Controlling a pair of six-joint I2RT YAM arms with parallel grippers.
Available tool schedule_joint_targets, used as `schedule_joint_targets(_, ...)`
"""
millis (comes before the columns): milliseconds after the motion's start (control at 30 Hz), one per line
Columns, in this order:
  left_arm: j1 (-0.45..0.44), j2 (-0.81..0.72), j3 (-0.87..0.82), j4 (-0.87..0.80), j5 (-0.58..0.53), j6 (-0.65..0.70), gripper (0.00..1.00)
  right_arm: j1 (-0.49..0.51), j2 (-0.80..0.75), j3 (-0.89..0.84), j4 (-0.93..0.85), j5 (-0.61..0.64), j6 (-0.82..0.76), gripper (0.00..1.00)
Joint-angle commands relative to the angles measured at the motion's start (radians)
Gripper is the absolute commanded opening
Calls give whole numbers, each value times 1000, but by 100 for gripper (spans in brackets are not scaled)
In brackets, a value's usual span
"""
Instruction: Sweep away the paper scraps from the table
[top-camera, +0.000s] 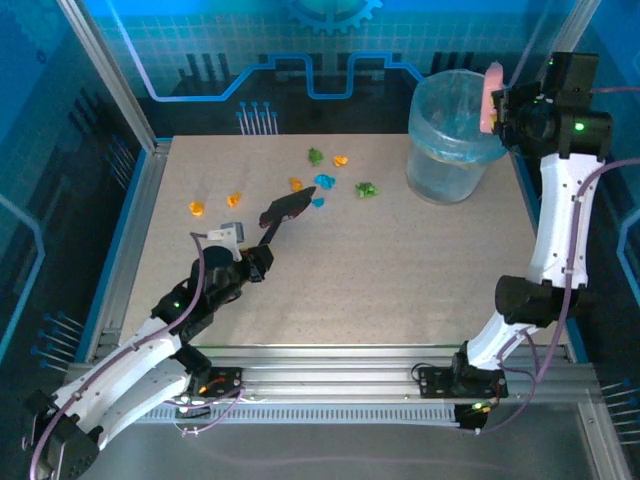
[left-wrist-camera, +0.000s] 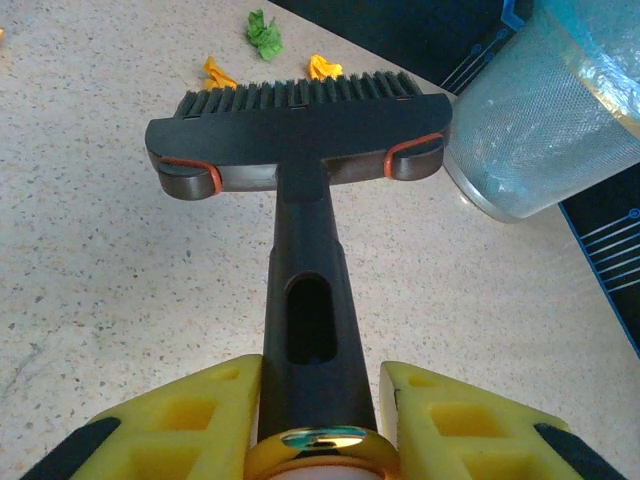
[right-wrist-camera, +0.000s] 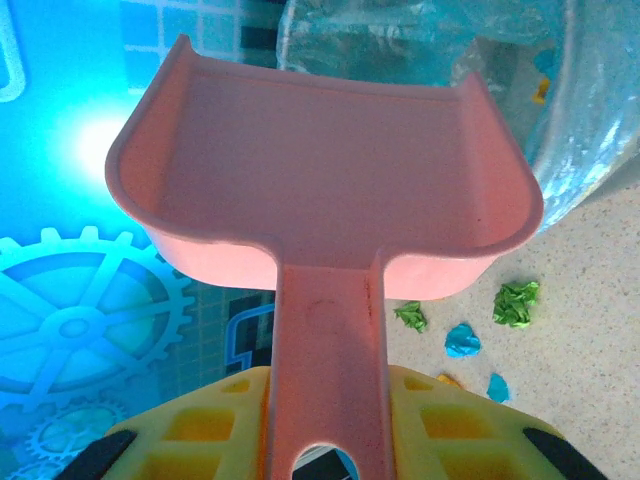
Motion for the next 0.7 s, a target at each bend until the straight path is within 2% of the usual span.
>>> schedule_joint_targets(0, -6, -20, -7, 45, -32, 24, 0, 15, -38, -46, 25, 20, -8, 0)
schedule_joint_targets(233, -7, -21, -4, 42, -38, 26, 0, 29, -19, -63, 112, -55, -17, 0)
schedule_joint_targets(300, -5, -19, 1, 37, -40, 23, 0, 47, -12, -34, 140, -56, -69, 0)
schedule_joint_targets(367, -6, -18, 14, 27, -40, 16, 0, 81, -13, 2, 175, -40, -190, 0)
schedule_joint_targets(500, -6, -8, 58, -24, -42, -19, 0, 199, -81, -2, 164, 157, -458, 0)
schedule_joint_targets(633, -5, 21, 133, -130, -63, -75, 0, 339, -256, -239, 309, 367, -761, 0)
schedule_joint_targets(667, -5, 27, 154, -154, -64, -88, 0, 363, -310, -335, 363, 377, -849, 0)
